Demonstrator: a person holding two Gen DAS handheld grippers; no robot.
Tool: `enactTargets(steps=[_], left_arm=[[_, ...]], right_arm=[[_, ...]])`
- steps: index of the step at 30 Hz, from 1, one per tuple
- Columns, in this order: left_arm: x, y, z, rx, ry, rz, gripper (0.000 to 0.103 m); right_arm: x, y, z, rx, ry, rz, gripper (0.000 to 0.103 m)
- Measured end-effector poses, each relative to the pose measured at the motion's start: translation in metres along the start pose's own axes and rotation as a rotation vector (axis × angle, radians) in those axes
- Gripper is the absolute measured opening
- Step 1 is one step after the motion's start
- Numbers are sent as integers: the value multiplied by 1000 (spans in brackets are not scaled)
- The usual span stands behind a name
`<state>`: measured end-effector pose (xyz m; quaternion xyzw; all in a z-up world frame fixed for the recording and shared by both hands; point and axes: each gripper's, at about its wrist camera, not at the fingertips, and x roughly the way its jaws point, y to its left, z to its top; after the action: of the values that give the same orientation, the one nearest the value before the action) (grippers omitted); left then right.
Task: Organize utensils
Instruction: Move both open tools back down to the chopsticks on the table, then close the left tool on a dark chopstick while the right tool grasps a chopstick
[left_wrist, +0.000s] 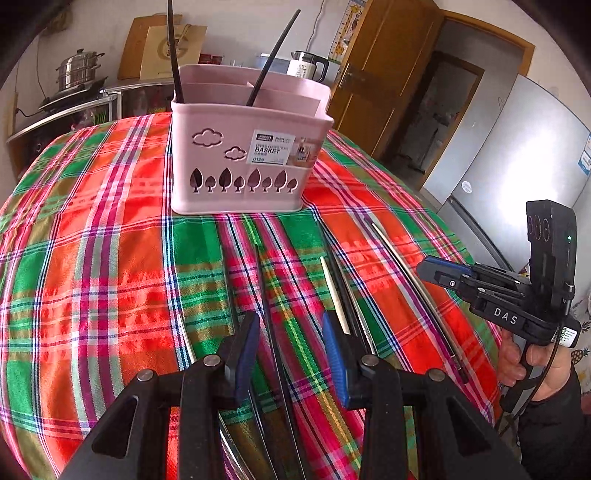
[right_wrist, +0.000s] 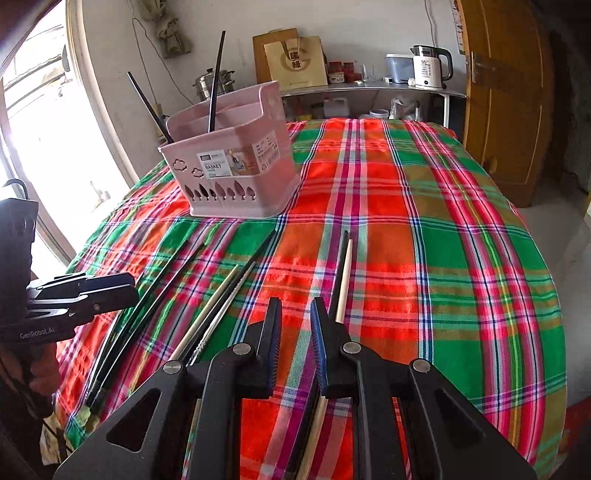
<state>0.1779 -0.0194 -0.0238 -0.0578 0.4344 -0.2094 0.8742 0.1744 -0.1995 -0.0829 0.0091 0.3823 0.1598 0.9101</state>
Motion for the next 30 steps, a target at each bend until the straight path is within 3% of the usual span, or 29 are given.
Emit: enactTargets(steps=[30], left_arm=[[35,0,9,17,74,33,35]], right_arm=[[29,-13,2,-6,113,-97,16]])
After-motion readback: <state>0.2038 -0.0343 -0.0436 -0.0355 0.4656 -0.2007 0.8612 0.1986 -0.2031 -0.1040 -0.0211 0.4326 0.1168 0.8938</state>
